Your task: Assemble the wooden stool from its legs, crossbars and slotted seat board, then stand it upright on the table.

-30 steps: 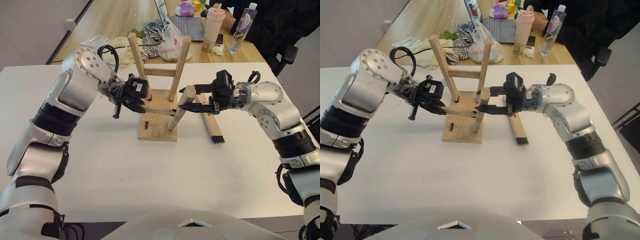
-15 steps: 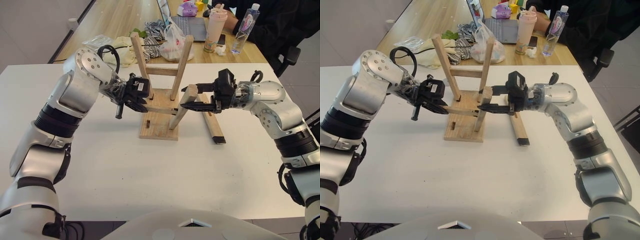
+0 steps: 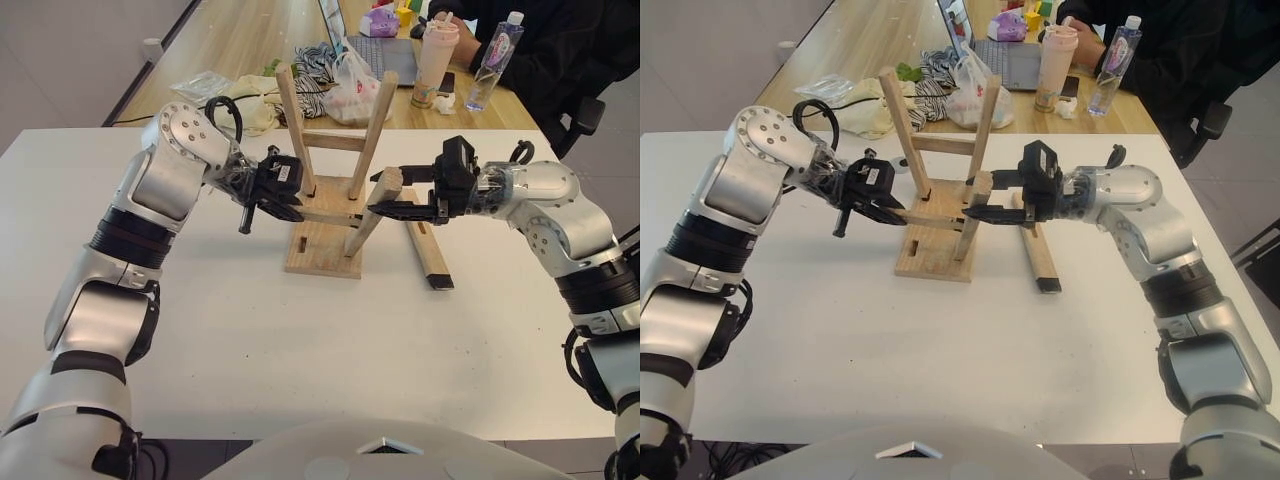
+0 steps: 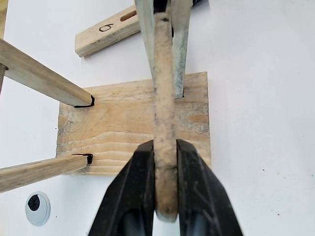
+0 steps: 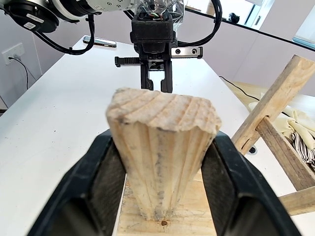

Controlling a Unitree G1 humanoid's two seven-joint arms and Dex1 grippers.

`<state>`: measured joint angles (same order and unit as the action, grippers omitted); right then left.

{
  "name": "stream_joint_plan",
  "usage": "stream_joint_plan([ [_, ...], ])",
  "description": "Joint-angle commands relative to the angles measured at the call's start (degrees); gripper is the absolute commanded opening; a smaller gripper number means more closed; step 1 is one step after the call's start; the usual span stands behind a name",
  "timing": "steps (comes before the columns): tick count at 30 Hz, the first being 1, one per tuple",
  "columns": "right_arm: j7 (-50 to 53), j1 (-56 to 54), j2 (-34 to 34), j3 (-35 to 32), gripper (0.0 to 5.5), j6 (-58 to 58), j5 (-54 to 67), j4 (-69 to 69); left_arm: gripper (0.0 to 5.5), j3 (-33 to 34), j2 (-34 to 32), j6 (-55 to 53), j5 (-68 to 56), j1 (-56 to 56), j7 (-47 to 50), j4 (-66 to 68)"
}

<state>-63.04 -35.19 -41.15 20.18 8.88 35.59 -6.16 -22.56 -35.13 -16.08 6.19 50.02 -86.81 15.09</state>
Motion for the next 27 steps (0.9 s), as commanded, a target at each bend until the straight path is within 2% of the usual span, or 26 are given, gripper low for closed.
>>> stream_joint_plan([
  [1,-3.0,6.5,5.8,11.7,2.05,4.7,-10.0,-1.1,0.37,-3.2,16.1,14.3,-2.9,3.0,6.2,5.8],
  [4,-3.6,6.7,7.0,11.1,2.05,4.9,-8.1,-1.8,0.37,-2.1,18.9,21.3,-3.5,2.3,7.1,12.1],
  [7,-3.8,7.0,6.9,11.5,2.05,4.3,-8.6,-2.3,0.37,-0.3,20.6,23.5,-3.8,4.1,8.3,14.2],
  [14,-4.4,6.8,6.2,13.9,2.05,4.3,-10.8,-1.4,0.37,-0.4,20.4,31.7,2.0,10.1,11.4,18.8],
  [23,-3.3,6.5,6.1,16.4,2.05,5.3,-13.1,-1.0,0.4,-1.3,20.0,28.1,3.4,12.4,6.9,12.9],
  [27,-3.1,6.6,6.1,16.9,2.05,5.5,-13.5,-0.9,0.4,-1.2,20.0,28.7,4.4,13.4,8.2,12.2],
])
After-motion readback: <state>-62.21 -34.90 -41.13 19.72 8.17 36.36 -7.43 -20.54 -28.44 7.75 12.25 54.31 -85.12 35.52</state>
